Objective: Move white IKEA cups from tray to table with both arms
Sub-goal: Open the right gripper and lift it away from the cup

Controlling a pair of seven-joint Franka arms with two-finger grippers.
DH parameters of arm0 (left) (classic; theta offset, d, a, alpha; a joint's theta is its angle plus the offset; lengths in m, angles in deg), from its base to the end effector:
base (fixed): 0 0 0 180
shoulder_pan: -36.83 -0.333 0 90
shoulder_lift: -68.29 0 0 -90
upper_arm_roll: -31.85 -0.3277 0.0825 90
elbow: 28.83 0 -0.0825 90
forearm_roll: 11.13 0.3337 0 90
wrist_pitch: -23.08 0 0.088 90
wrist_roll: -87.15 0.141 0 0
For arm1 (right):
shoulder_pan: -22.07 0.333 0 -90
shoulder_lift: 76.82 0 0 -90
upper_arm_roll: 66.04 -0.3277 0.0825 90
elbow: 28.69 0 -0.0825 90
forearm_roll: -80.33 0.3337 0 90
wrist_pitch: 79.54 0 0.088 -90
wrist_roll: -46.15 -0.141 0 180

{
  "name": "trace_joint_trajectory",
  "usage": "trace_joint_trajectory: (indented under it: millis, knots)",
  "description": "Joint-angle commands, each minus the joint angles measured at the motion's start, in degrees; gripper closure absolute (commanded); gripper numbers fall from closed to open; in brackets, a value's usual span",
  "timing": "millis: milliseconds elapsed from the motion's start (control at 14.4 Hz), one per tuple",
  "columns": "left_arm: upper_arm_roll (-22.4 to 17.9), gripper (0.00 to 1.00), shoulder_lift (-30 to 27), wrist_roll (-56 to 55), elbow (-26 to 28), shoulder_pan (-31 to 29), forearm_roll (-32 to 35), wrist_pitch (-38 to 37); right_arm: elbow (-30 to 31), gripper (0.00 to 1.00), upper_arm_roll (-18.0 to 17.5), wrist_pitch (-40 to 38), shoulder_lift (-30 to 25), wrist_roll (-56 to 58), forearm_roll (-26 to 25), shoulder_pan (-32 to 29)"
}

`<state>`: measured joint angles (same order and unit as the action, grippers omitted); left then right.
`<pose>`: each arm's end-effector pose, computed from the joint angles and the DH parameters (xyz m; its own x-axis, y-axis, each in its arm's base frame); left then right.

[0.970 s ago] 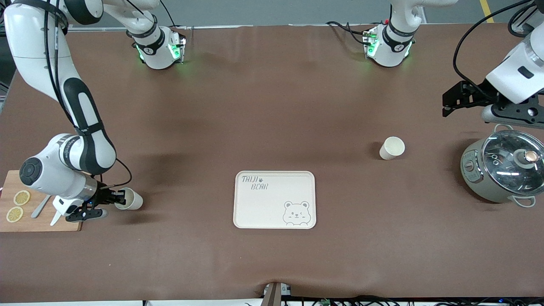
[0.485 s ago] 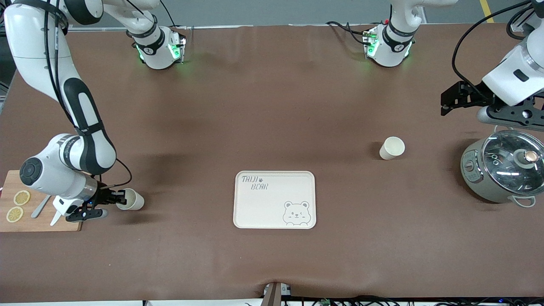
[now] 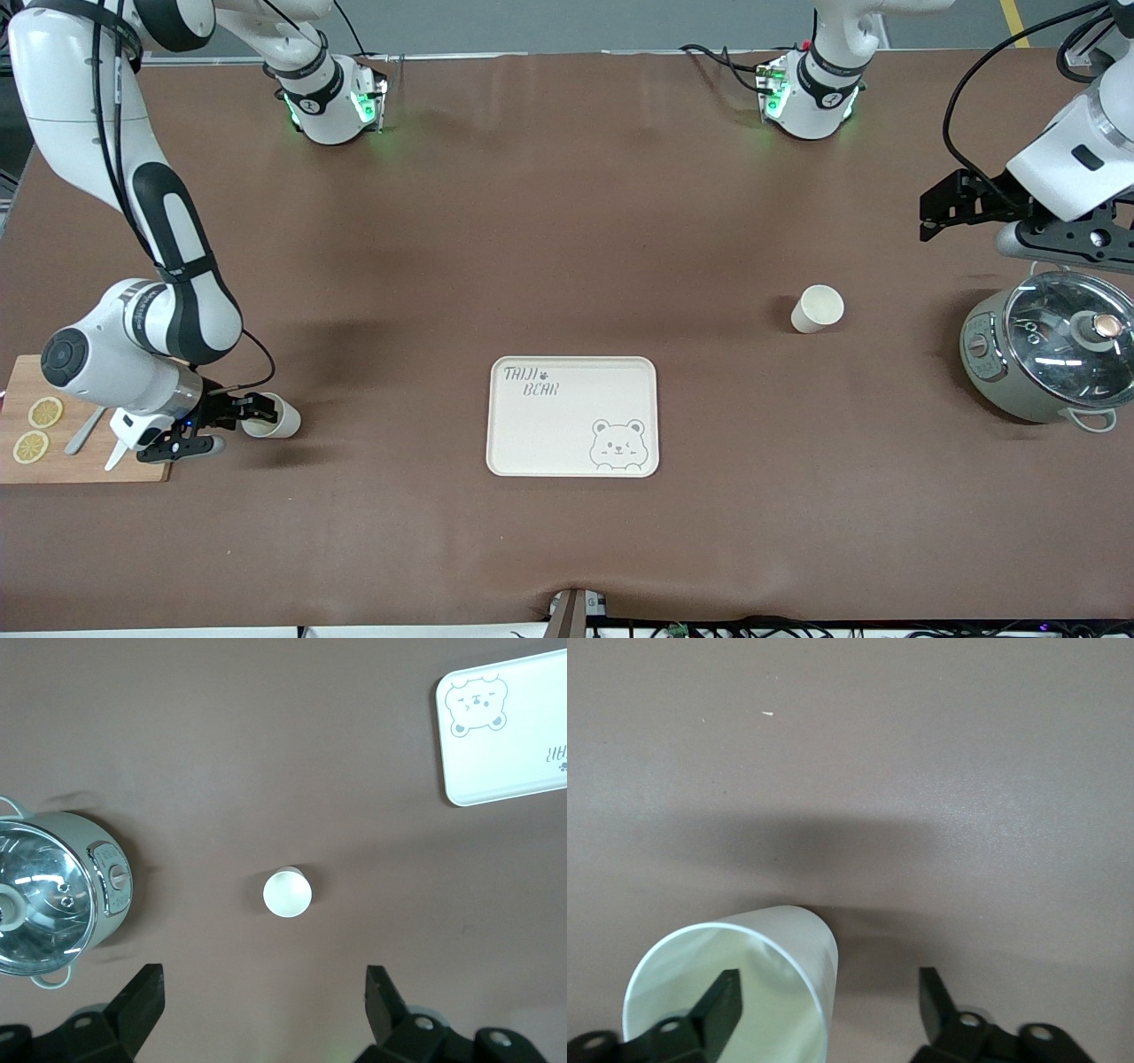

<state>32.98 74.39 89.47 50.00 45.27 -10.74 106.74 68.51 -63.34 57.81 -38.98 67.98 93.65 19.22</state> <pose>0.5198 -0.0859 0.6188 0.9785 -0.2052 -0.0223 -0.2053 -0.9787 -0.0038 0.6525 -0.0528 0.2268 0.9894 0.1215 0.0796 0.1300 -0.9850 -0.1132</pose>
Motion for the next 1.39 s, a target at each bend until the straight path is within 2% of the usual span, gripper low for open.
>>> trace_joint_trajectory:
  millis: [0, 208, 623, 900, 1316]
  knots:
    - [0.02, 0.0, -0.12, 0.58, -0.25, -0.18, 1.19, -0.77, -0.25, 0.0, -0.33, -0.16, -0.4, 1.02, 1.27, -0.31]
    - [-1.12, 0.0, 0.23, 1.37, -0.25, -0.18, 1.11, -0.77, -1.65, 0.0, -0.33, -2.51, -1.28, 1.02, 1.18, -0.13]
    - [-1.21, 0.0, 0.32, 0.67, -0.25, -0.01, 0.84, -0.77, -12.27, 0.0, 0.29, -25.35, -6.02, -2.04, -0.14, -0.22]
    - [-1.56, 0.0, 0.32, 0.58, -0.25, -0.09, 0.66, -0.77, -18.52, 0.0, -0.15, -38.19, -10.76, -10.99, -7.16, 0.3]
    - [-1.65, 0.0, -0.2, 0.67, -0.08, -0.09, 0.84, -0.86, -21.26, 0.0, 0.2, -51.12, -19.73, -12.6, -9.36, 0.92]
